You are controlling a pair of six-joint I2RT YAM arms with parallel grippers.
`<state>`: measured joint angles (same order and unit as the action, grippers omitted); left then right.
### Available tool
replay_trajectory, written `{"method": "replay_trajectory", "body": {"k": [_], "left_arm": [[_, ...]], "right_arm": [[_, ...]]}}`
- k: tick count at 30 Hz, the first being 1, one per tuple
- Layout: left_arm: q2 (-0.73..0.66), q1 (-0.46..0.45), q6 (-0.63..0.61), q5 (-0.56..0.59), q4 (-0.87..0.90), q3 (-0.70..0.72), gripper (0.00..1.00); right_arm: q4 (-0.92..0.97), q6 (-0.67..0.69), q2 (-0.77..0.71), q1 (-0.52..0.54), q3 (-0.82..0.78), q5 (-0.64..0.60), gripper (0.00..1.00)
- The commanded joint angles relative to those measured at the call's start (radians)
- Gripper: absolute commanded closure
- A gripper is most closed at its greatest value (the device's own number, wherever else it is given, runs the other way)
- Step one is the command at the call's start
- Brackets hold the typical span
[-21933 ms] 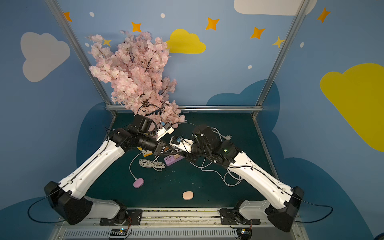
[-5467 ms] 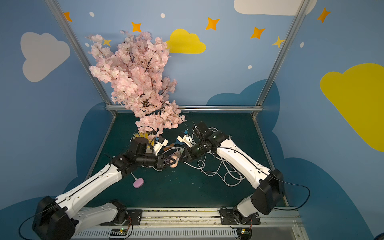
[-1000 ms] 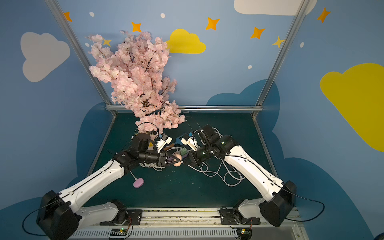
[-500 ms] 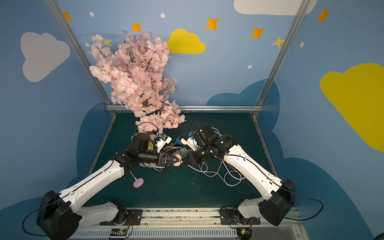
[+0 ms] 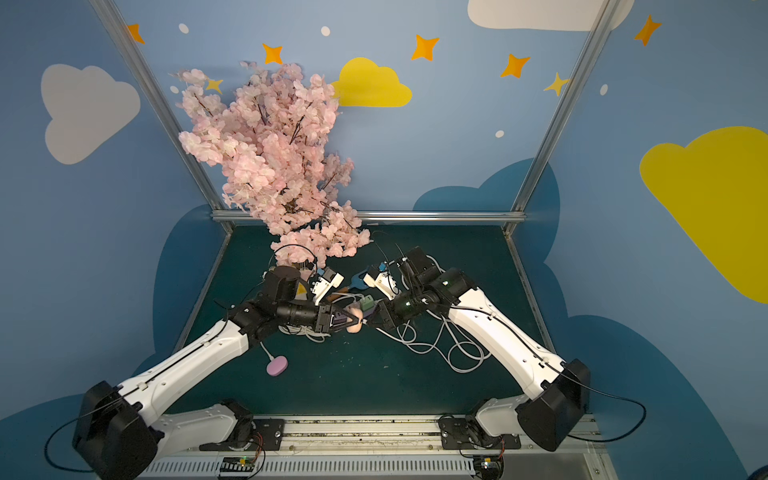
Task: Charge the bluetooth headset
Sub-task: Insert the charging cable into the bluetooth headset.
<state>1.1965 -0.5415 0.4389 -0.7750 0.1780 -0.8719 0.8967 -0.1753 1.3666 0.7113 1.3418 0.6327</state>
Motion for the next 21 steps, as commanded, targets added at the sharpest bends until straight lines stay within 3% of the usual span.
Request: {"method": "replay_trajectory", "body": {"k": [1, 21], "left_arm": [[-0.015, -0.002, -0.003, -0.037, -0.008, -0.017, 0.97], [-0.03, 0.0, 0.001, -0.035, -0.012, -0.019, 0.97]], "right_arm": [[-0.027, 0.0, 0.002, -0.003, 0.013, 0.015, 1.0], [-0.036, -0.012, 0.018, 0.024, -0.021, -0.01, 1.0]]}}
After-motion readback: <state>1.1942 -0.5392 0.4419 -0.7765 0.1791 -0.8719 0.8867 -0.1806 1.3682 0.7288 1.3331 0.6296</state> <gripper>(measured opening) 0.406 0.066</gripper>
